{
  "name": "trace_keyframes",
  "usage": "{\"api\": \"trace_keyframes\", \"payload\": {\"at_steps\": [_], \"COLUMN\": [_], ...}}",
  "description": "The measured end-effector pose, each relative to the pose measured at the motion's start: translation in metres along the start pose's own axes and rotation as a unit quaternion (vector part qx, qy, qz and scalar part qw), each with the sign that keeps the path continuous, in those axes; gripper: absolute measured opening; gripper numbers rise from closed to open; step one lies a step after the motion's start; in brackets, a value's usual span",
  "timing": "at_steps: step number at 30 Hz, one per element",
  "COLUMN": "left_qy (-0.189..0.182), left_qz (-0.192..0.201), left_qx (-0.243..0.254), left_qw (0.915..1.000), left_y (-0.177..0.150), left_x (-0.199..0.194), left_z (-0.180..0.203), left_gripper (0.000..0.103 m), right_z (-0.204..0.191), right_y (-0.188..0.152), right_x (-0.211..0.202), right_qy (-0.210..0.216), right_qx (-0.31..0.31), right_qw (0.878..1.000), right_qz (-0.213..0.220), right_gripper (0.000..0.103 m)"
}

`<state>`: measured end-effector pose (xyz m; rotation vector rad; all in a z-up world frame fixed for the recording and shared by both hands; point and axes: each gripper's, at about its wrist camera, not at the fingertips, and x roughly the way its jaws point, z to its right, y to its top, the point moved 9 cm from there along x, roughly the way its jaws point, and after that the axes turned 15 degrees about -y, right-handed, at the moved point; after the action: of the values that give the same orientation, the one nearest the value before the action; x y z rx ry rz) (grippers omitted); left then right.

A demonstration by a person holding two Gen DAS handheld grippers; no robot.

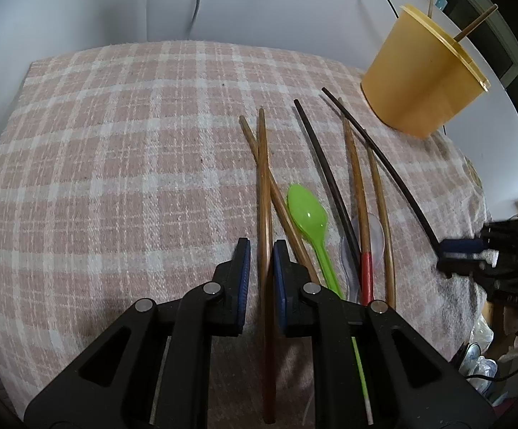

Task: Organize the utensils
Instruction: 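Close the left tool on a wooden chopstick and lift it, then carry chopsticks toward the yellow container with both tools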

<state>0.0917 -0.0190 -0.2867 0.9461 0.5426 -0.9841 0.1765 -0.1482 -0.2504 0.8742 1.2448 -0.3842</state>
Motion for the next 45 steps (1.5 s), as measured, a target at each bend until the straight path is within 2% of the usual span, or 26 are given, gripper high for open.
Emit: {"api": "trace_keyframes", "payload": {"at_steps": [7,11,18,20,25,26,33,40,45], "left_qy": [0.02,0.024,0.021,0.023,0.021,0.02,0.013,0.005,0.0], "left_qz": [-0.01,-0.013,-0.014,-0.011,0.001,0.004,0.036,0.073,0.101], "left_qx": [0.009,0.008,0.003,0.004,-0.001,-0.002,-0.006,-0.002,0.013], "left_qw": [0.9997,0.9996,0.9997,0.9997,0.9998,0.9998,0.9993,0.9973,0.9948], "left_y": [0.015,0.035,0.066,0.082,0.111,0.114,0.116,0.135,0.144], "left_x": [0.011,0.022,0.035,0.036,0.041,0.041,0.008,-0.034,-0.068], "left_z": [0.001,0.0,-0.004,-0.008,-0.016,-0.018,-0.025,-0.034,-0.025], "left_gripper": [0.012,0.012,0.012,0.007,0.004,0.004,0.004,0.004,0.004], "right_z": [0.01,0.007,0.006,0.006,0.007,0.006,0.008,0.005,-0.001], "right_y": [0.05,0.075,0.093,0.096,0.101,0.102,0.102,0.105,0.109], "right_x": [0.005,0.013,0.032,0.034,0.037,0.037,0.021,-0.013,-0.046], "right_qy": [-0.036,-0.039,-0.054,-0.056,-0.061,-0.06,-0.042,-0.031,-0.024], "right_qx": [0.012,0.011,0.007,0.009,0.01,0.011,0.025,0.024,0.022], "right_qw": [0.999,0.999,0.999,0.998,0.998,0.998,0.999,0.998,0.996], "right_qz": [0.026,0.024,0.007,0.006,0.002,0.001,0.016,0.051,0.088], "right_gripper": [0.024,0.024,0.02,0.019,0.005,0.004,0.004,0.003,0.003]}}
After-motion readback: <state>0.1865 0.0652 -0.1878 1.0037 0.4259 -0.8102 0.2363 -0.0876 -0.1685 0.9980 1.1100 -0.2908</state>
